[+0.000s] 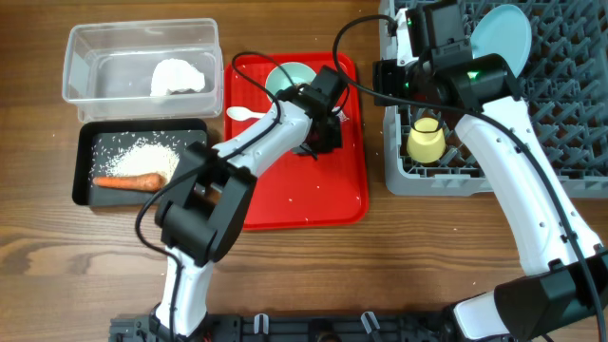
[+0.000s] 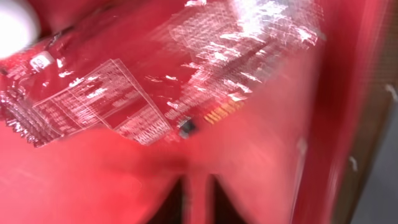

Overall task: Sort waste into correct bins and load items into the dishwasher rack
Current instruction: 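Reach the left gripper to the red wrapper and grasp it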

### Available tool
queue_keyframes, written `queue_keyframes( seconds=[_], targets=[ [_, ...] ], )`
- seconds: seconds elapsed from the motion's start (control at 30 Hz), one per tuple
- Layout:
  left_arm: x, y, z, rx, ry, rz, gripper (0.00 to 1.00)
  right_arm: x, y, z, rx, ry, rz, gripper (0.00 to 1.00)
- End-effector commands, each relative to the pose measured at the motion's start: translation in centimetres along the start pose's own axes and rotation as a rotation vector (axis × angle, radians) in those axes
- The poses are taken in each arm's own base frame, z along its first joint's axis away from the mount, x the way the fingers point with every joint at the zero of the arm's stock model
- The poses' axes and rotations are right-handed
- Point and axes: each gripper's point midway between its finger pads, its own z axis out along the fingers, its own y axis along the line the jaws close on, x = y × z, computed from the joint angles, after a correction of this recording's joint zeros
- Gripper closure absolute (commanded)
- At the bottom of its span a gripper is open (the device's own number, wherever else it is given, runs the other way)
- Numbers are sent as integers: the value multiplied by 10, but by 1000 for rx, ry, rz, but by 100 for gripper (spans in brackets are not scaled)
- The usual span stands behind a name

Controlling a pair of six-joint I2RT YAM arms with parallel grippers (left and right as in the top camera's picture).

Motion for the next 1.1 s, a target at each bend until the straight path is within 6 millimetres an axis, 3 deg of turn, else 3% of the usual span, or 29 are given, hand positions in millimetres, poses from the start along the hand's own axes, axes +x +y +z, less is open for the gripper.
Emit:
queue_keyframes(
  seconds=[0.0,0.03,0.13,0.3,0.37,0.47,0.5,0.6,0.7,0.77,0.9,1.07],
  targets=[
    [-10,-22,-48,70,-97,450,33,-4,2,-11,-17,-29,-1,36],
    [-16,-21,-54,42,-132,559,25,-4,1,-11,-13,-30,-1,36],
    [-24,-18,-52,-43,-175,735,21,-4,0,-11,-10,-30,-1,36],
    [-6,-43,-20,-55,-147,1139,24,-4,0,-11,-6,-31,-1,36],
    [-15,-44,-5,-100,-178,1157,25,-4,-2,-11,2,-29,0,36],
    [-37,-26,16,-164,-205,1113,24,-3,-3,-11,9,-28,-1,36],
    [-50,-21,19,-168,-238,1088,22,-4,-3,-11,8,-29,-1,36],
    [-57,-22,18,-168,-265,1081,22,-11,-1,-14,-2,-61,3,36],
    [-60,-23,18,-166,-281,1079,22,-34,6,-47,-45,-195,3,36],
    [-65,-24,17,-165,-300,1074,22,-52,7,-92,-62,-337,3,31],
    [-63,-18,28,-156,-277,1068,22,-51,-6,-148,-4,-453,18,30],
    [-68,-13,37,-181,-287,1065,24,-36,-13,-155,25,-421,22,30]
  ],
)
